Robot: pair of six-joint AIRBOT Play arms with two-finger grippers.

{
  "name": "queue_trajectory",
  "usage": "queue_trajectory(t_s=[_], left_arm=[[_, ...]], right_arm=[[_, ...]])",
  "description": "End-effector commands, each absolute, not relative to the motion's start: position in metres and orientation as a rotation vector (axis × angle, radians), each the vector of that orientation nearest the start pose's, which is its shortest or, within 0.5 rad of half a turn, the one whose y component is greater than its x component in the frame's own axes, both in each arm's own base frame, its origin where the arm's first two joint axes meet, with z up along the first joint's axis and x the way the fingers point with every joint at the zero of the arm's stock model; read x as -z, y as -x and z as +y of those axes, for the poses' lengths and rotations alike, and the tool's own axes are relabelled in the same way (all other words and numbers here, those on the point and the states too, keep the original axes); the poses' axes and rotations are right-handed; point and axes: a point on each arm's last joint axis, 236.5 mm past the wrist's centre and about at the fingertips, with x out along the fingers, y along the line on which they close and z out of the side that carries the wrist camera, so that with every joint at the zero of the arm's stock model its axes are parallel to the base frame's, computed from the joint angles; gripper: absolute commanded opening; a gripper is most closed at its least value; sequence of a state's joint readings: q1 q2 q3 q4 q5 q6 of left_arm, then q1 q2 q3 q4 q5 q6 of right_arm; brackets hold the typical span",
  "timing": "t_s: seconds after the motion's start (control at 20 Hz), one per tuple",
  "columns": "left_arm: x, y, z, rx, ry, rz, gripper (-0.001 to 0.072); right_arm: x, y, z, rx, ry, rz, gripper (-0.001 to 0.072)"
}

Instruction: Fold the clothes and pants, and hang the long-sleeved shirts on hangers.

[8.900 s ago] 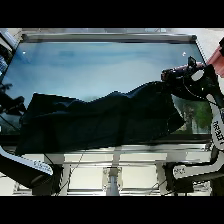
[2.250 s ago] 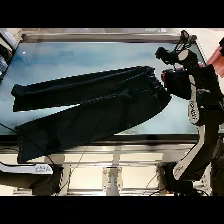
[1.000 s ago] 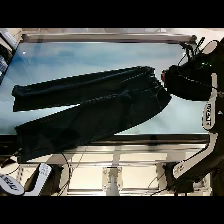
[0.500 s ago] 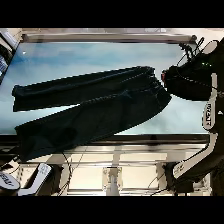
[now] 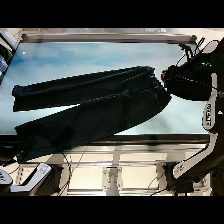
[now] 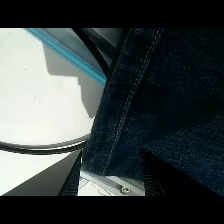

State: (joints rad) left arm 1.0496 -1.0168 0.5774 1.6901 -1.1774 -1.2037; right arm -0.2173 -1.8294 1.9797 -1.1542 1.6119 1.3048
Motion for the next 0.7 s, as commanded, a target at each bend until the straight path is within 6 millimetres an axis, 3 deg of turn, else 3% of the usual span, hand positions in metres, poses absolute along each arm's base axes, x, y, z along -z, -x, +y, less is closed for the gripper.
queue_trajectory(t_s=[0.0, 0.05, 0.1, 0.15, 0.25, 0.4, 0.5, 0.65], left_arm=[[0.098, -0.082, 0.191, -0.526, 0.475, 1.631, 0.0428], [0.098, -0.083, 0.190, -0.524, 0.482, 1.627, 0.0366], [0.098, -0.082, 0.188, -0.521, 0.486, 1.632, 0.0173], [0.097, -0.082, 0.188, -0.523, 0.487, 1.633, 0.0036], [0.090, -0.088, 0.198, -0.545, 0.458, 1.597, 0.0038], [0.048, -0.103, 0.246, -0.664, 0.341, 1.495, 0.0037], [0.008, -0.108, 0.285, -0.802, 0.281, 1.415, 0.0037], [-0.019, -0.131, 0.307, -0.828, 0.272, 1.319, 0.0037]], right_arm=[[-0.045, -0.481, -0.008, -0.350, -0.230, 1.349, 0.0436], [-0.044, -0.481, -0.009, -0.345, -0.227, 1.350, 0.0436], [-0.043, -0.481, -0.013, -0.331, -0.215, 1.355, 0.0436], [-0.041, -0.481, -0.019, -0.312, -0.196, 1.356, 0.0436], [-0.038, -0.482, -0.027, -0.315, -0.127, 1.353, 0.0436], [-0.030, -0.486, -0.043, -0.310, -0.052, 1.332, 0.0436], [-0.009, -0.470, -0.047, -0.343, -0.041, 1.397, 0.0436], [0.037, -0.432, -0.050, -0.411, -0.056, 1.530, 0.0436]])
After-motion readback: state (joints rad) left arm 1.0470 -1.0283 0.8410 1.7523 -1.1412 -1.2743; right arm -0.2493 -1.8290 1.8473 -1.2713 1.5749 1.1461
